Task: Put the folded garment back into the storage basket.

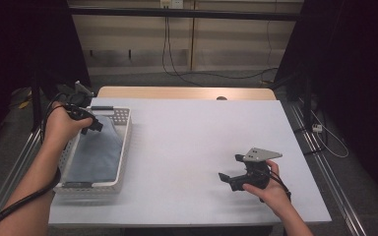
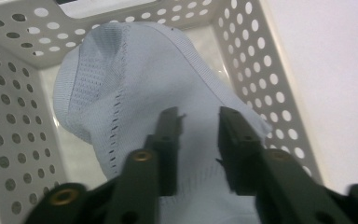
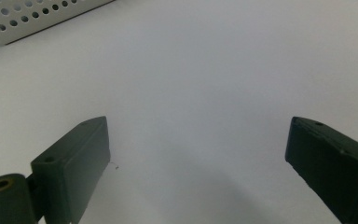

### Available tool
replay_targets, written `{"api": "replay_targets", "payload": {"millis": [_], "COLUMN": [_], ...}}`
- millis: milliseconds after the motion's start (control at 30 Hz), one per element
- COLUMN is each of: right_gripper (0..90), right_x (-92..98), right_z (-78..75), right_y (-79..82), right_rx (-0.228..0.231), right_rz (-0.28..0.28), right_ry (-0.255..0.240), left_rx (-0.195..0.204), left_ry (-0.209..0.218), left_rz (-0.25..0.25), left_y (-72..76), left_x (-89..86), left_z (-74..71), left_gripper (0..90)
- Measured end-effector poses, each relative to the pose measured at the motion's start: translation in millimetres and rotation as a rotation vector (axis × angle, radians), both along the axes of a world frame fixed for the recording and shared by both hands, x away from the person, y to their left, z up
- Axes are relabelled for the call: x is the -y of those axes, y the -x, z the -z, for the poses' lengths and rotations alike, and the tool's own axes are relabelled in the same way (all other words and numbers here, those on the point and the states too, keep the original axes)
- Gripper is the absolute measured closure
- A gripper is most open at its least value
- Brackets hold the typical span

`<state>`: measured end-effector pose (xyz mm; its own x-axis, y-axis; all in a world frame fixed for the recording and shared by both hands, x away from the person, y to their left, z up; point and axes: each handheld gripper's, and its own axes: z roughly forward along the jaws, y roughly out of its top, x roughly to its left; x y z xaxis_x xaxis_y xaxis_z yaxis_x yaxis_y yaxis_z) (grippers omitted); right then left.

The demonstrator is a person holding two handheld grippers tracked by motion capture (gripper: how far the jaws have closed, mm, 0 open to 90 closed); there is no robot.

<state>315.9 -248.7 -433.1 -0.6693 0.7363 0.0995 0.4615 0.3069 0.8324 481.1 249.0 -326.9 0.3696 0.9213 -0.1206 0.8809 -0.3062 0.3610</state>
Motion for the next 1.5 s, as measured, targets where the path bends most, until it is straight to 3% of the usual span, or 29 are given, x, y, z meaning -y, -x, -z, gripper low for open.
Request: {"api": "replay_targets", "payload": {"millis": [67, 267, 467, 833, 1167, 1333, 1500], "right_gripper": [6.6, 6.6, 6.6, 6.6, 6.6, 6.6, 6.6], "right_x": [0.0, -0.8, -0.6, -0.5, -0.8, -0.5, -0.6], "right_z": [0.2, 0.8, 0.9, 1.4, 1.6, 1.1, 1.1], "right_y": [0.0, -0.1, -0.3, -0.4, -0.5, -0.2, -0.6], "right_rx": [-0.002, -0.002, -0.003, -0.005, -0.004, -0.004, -0.003], "right_rz": [-0.001, -0.004, -0.002, -0.003, -0.003, -0.002, -0.002], "right_ry": [0.001, 0.003, 0.003, 0.003, 0.005, 0.003, 0.003], "left_rx": [-0.005, 0.036, 0.047, 0.067, 0.077, 0.081, 0.076], "left_ry": [-0.006, -0.014, -0.028, -0.031, -0.014, 0.002, 0.019], "left_rz": [0.005, -0.006, -0.001, -0.037, -0.059, -0.061, -0.054], "left_y": [1.4, 2.4, 1.9, -1.4, -3.5, -3.1, -1.2], "left_x": [0.6, 0.5, -2.0, -11.8, -18.2, -21.1, -21.5], "left_z": [4.3, 12.8, 18.8, 32.0, 45.1, 43.0, 34.8], "left_gripper": [77.9, 83.8, 83.4, 83.5, 83.5, 81.8, 74.3]}}
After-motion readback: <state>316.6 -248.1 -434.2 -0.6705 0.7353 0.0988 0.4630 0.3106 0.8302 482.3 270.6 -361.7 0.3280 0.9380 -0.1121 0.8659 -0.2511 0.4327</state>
